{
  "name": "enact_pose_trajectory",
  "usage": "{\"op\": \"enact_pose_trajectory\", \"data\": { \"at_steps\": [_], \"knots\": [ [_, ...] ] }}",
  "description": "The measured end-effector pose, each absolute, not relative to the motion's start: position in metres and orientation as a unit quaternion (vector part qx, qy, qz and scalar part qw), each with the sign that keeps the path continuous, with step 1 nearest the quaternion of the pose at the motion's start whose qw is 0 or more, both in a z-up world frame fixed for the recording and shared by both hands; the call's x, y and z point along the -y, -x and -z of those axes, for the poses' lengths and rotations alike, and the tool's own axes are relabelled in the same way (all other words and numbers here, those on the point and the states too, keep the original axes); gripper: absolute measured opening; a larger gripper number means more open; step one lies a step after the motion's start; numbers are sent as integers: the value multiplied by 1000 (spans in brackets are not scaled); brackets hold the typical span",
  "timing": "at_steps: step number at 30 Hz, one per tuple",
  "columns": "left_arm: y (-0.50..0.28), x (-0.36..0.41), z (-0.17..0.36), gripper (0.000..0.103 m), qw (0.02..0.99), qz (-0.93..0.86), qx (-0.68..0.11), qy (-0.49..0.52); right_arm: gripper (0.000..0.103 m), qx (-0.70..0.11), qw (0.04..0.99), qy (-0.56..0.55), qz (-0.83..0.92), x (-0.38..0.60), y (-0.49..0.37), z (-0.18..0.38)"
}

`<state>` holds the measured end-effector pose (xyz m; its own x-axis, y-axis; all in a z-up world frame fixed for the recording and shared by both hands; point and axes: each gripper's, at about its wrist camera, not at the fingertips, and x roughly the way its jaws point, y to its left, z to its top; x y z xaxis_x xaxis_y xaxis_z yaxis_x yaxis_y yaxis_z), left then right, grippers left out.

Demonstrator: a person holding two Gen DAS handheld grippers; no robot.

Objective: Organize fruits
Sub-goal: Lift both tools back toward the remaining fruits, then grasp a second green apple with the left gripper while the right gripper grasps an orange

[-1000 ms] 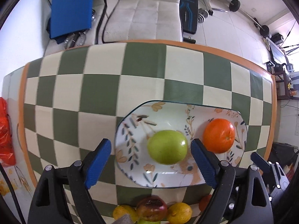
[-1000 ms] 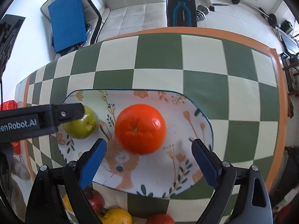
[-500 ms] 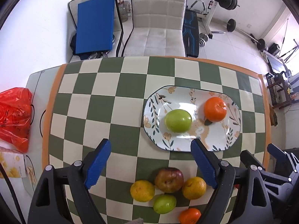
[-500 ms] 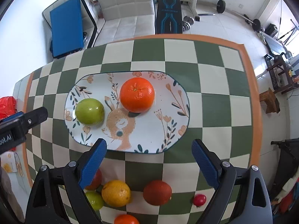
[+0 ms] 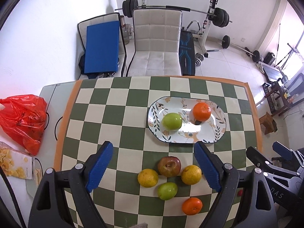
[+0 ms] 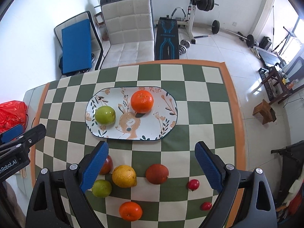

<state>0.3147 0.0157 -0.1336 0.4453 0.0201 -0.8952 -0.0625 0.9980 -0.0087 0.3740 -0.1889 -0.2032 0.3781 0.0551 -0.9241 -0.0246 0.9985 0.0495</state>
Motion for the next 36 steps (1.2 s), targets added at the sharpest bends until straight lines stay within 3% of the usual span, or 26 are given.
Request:
{"op": "enact_pose_trajectory", "data": {
  "at_steps": [10,12,15,18,27,30,32,36],
  "knots": [
    [-292,-19,127,87,856,-36,-515,14,94,-525,850,-34,-29,190,-334,160],
    [-293,-25,138,103,849,-43,-527,15,94,-520,852,-40,-30,190,-329,156],
    [-291,-34,166,103,832,-58,-551,10,94,-528,847,-54,-35,190,-327,163],
    [-284,-42,206,103,803,-72,-591,-1,94,-572,815,-75,-49,187,-323,201],
    [-263,-41,292,103,734,-67,-676,-7,93,-744,657,-106,-57,166,-275,384],
    [-265,-36,312,103,712,-47,-700,31,86,-763,634,-112,-58,161,-263,417],
    [-270,-31,323,103,700,-39,-711,49,68,-772,621,-115,-69,158,-258,433],
    [-280,-9,343,103,691,-17,-721,44,66,-761,639,-85,-72,158,-250,429]
  ]
}}
